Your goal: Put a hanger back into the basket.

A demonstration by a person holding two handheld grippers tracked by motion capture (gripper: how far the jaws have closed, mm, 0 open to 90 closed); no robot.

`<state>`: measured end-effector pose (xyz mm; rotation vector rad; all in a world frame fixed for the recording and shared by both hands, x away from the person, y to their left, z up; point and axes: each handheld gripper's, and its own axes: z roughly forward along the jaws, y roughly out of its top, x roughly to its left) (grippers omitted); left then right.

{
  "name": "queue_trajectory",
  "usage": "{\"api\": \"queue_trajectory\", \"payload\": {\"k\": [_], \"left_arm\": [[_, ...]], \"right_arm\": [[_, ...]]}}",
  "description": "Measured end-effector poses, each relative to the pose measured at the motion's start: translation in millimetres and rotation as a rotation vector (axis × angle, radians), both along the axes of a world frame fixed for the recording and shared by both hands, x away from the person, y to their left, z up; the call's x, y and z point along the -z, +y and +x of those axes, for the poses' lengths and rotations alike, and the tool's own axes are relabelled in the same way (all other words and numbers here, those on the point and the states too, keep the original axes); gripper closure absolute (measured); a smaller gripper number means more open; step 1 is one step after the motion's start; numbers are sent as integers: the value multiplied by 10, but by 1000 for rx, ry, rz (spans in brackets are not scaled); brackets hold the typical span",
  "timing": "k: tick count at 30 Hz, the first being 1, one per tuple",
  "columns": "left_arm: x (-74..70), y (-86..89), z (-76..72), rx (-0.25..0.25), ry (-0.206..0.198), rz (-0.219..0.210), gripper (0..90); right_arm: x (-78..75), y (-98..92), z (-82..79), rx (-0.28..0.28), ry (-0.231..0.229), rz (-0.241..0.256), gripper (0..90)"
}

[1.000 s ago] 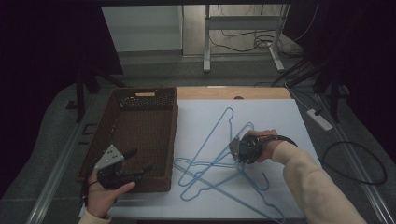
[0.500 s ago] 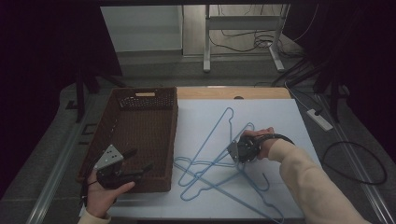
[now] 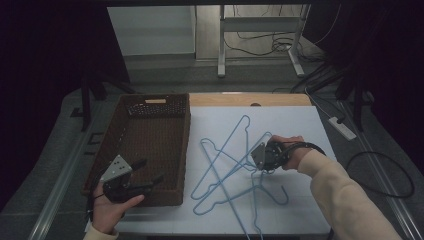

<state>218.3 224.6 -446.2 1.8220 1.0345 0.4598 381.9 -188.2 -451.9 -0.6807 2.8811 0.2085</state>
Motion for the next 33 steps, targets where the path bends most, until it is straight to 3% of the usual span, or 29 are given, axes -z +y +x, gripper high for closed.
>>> {"api": "queue_trajectory", "payload": {"k": [5,15,19,23,33], "left_arm": [[-33,-24,-18,5,-9,0,225],[-135,-150,-64,40,-27,1,225],[-158,-190,-74,49,-30,3,225],[-176,-258,-83,61,-27,6,226],[-230,-569,-124,141,12,14,229]], "right_arm": [[-74,-17,-105,118,43,-8,861],[-160,26,-241,298,94,3,863],[-129,5,-250,343,92,14,863],[-121,4,-268,394,123,10,863],[-171,100,-334,469,140,7,863]]}}
